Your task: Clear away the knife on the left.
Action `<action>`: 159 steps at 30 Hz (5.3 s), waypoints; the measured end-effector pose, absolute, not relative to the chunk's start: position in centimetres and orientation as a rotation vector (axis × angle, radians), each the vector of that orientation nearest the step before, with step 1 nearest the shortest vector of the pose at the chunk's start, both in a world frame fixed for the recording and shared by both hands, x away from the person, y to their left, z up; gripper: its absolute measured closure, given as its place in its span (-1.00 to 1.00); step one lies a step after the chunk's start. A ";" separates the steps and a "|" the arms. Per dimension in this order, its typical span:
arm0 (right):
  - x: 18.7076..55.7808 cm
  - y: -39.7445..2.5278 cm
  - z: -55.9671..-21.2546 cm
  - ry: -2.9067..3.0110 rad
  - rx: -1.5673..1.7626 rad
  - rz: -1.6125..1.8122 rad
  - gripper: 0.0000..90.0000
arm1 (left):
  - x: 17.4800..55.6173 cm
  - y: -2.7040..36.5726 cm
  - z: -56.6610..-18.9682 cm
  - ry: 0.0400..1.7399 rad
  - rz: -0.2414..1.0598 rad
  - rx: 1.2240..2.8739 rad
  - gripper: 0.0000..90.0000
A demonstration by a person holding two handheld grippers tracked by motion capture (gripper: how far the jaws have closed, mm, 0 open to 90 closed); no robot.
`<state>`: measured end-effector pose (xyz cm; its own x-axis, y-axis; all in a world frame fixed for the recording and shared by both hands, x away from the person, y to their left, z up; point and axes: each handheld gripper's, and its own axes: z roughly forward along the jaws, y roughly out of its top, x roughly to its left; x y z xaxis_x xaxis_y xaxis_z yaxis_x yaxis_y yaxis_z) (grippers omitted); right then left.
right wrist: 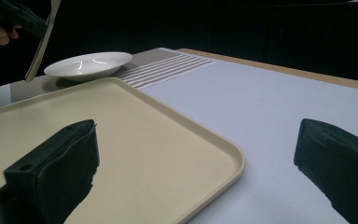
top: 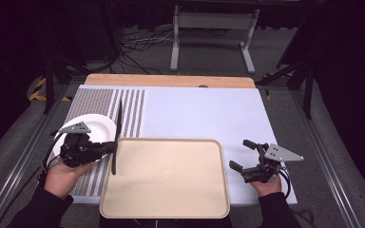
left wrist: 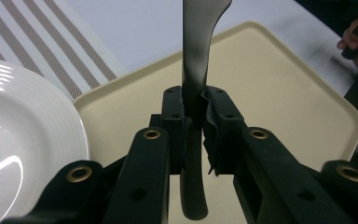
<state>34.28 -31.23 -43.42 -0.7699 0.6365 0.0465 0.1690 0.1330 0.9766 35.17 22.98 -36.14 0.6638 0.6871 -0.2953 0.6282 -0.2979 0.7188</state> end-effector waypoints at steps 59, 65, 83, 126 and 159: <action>34.3 -31.4 -43.4 2.020 0.794 1.682 -0.99 | 34.8 19.5 -43.6 1.089 -0.180 2.329 0.76; 34.3 -31.4 -43.4 2.023 0.794 1.682 -0.99 | 34.8 19.6 -43.2 1.085 -0.154 2.322 0.98; 34.2 -31.5 -43.4 2.021 0.795 1.683 -0.99 | 36.2 15.4 -40.2 0.873 -0.056 2.325 1.00; 34.3 -31.6 -43.5 2.027 0.798 1.695 -0.99 | 40.5 9.8 -43.5 0.895 -0.051 2.475 1.00; 34.3 -31.5 -43.5 2.034 0.798 1.693 -0.98 | 40.9 14.8 -43.6 0.964 0.056 2.454 1.00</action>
